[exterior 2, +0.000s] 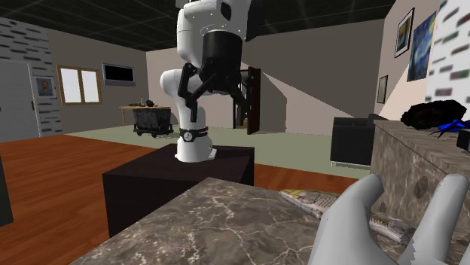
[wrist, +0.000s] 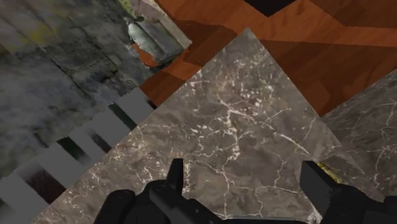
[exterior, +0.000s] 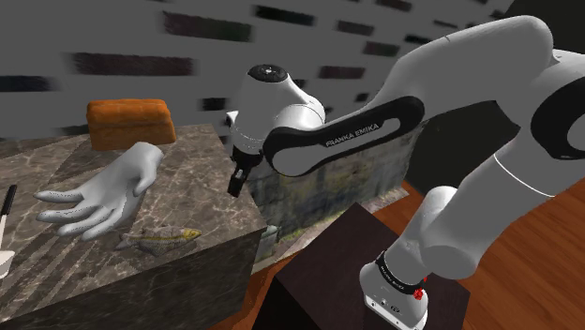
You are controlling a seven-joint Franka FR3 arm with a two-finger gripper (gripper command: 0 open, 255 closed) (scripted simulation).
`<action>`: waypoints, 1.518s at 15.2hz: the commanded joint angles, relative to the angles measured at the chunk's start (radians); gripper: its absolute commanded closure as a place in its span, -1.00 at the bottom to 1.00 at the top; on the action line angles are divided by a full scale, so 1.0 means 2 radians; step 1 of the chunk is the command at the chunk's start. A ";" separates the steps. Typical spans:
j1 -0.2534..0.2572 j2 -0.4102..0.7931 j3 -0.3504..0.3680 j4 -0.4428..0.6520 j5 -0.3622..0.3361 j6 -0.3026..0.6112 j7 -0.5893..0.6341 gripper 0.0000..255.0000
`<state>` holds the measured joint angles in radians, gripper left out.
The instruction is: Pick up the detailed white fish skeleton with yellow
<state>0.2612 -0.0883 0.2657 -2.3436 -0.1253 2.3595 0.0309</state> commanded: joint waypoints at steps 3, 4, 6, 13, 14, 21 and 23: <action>0.013 0.061 0.016 0.030 -0.029 0.034 0.007 -1.00; 0.017 0.077 0.020 0.039 -0.038 0.041 0.009 -1.00; 0.027 0.107 0.026 0.057 -0.056 0.054 0.016 -1.00; 0.072 0.211 0.033 0.128 -0.124 0.085 0.037 -1.00; 0.077 0.221 0.032 0.136 -0.131 0.088 0.038 -1.00; 0.090 0.257 0.015 0.135 -0.159 0.121 0.061 -1.00; 0.091 0.260 0.014 0.135 -0.161 0.124 0.063 -1.00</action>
<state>0.4420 0.4273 0.2954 -2.0710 -0.4436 2.6014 0.1545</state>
